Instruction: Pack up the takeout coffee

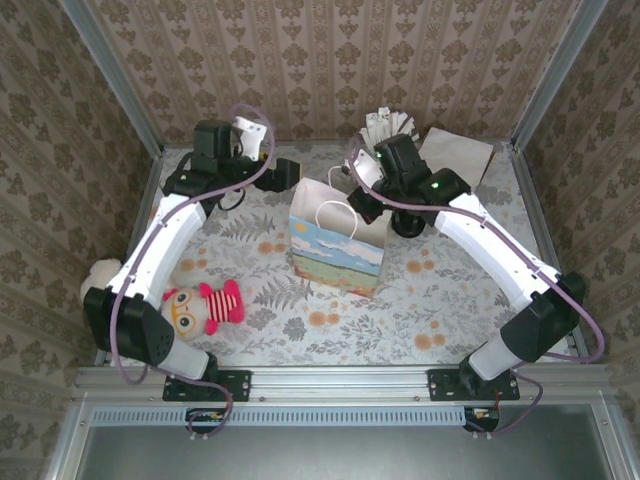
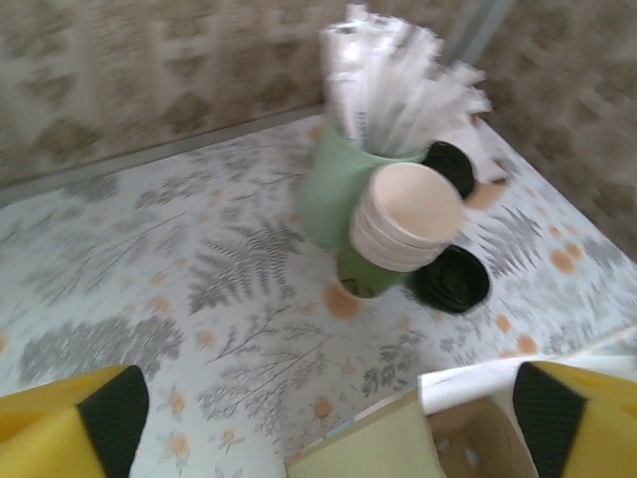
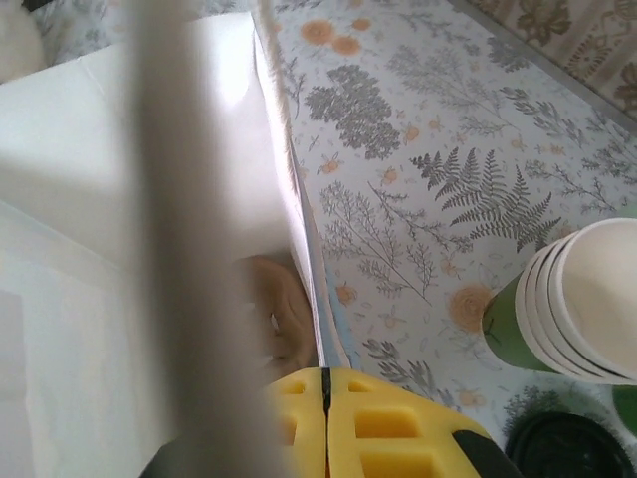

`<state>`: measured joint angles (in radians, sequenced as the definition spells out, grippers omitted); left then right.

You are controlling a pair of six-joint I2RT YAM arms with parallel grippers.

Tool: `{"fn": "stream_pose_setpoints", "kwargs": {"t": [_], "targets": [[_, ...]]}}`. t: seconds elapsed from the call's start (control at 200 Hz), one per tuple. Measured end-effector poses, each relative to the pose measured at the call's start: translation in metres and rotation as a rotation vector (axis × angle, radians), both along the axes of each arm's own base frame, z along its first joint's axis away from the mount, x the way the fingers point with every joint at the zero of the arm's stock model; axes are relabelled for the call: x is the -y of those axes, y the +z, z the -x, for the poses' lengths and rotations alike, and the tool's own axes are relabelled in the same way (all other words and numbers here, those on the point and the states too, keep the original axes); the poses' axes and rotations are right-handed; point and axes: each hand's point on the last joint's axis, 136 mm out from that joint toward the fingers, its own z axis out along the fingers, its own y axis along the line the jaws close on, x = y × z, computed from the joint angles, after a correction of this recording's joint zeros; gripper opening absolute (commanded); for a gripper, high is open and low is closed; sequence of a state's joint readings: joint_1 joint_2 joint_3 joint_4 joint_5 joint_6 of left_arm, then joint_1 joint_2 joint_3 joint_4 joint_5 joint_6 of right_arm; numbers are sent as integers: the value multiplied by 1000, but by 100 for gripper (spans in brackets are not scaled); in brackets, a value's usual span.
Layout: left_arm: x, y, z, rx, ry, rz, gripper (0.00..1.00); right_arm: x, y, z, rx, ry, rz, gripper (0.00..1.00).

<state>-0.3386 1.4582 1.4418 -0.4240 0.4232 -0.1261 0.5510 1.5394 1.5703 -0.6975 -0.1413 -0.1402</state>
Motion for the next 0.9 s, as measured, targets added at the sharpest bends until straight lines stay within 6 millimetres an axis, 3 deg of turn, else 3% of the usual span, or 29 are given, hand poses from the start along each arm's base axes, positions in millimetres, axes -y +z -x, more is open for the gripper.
{"fn": "stream_pose_setpoints", "kwargs": {"t": [0.225, 0.43, 0.665, 0.9], "targets": [[-52, 16, -1, 51, 323, -7, 100, -2, 5, -10, -27, -269, -107, 0], [-88, 9, -5, 29, 550, -31, 100, 4, 8, -13, -25, -445, -148, 0], [-102, -15, -4, -21, 635, -64, 100, 6, 8, -12, -34, -550, -184, 0], [-101, -17, -6, -26, 645, -41, 100, 7, 6, -15, -36, -565, -177, 0]]}}
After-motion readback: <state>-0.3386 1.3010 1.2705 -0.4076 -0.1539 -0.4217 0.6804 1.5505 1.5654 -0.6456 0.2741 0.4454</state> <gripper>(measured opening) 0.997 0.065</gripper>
